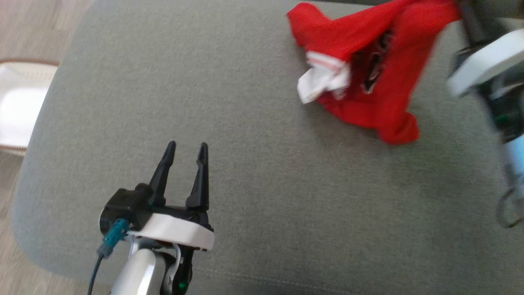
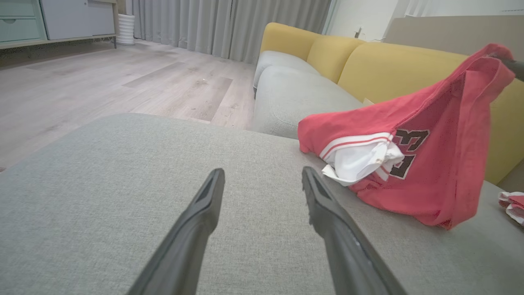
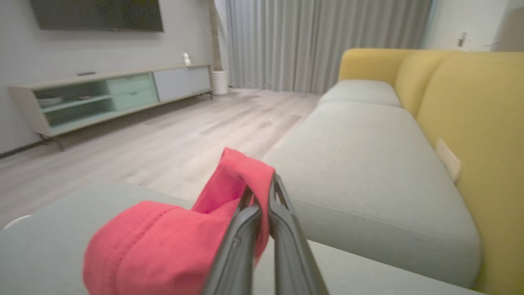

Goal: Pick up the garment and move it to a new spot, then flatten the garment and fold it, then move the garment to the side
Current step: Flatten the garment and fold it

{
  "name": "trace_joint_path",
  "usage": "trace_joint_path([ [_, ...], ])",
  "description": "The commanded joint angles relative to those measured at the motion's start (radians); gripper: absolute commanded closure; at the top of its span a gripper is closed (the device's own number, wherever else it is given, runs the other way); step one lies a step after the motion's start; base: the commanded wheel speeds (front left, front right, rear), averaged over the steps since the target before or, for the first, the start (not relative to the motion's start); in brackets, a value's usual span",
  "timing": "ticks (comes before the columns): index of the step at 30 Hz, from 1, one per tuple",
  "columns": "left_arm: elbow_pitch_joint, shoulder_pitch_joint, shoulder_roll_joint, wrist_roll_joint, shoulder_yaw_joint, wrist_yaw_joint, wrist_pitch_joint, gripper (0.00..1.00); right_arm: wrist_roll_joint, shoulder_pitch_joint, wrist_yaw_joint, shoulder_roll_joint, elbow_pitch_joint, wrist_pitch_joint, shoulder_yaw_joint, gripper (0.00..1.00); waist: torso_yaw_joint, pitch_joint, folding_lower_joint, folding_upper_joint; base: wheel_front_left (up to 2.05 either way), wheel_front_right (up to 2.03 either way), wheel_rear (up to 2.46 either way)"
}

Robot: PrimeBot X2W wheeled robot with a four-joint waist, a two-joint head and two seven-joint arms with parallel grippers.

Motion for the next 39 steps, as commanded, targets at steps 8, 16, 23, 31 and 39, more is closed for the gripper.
trace_joint_path([
  [8,-0.033,-0.070,0.004,-0.015,0.008,0.004,-0.006,0.00,-0.115,-0.214,-0.001,-0.179,0.297,-0.028,-0.051,0.00,0.040,0.065,0.0000,0.0000,0.00,0.00,0.00],
  [16,-0.024,-0.083,0.004,-0.013,0.009,0.007,-0.006,0.00,-0.261,-0.325,-0.001,-0.136,0.509,-0.165,-0.105,0.00,0.014,0.051,0.0000,0.0000,0.00,0.00,0.00],
  [23,-0.023,-0.065,0.004,0.000,0.028,0.005,-0.006,0.00,-0.214,-0.269,-0.001,-0.036,0.487,-0.288,-0.003,0.00,-0.043,-0.001,0.0000,0.0000,0.00,0.00,0.00],
  [31,-0.032,-0.048,0.004,0.014,0.053,0.004,-0.006,0.00,-0.113,-0.099,-0.001,0.058,0.316,-0.352,0.063,0.00,-0.103,-0.056,0.0000,0.0000,0.00,0.00,0.00],
  [39,-0.037,-0.018,0.004,0.027,0.074,0.003,-0.006,0.00,-0.155,0.242,-0.001,0.230,0.037,-0.374,-0.008,0.00,-0.159,-0.116,0.0000,0.0000,0.00,0.00,0.00],
])
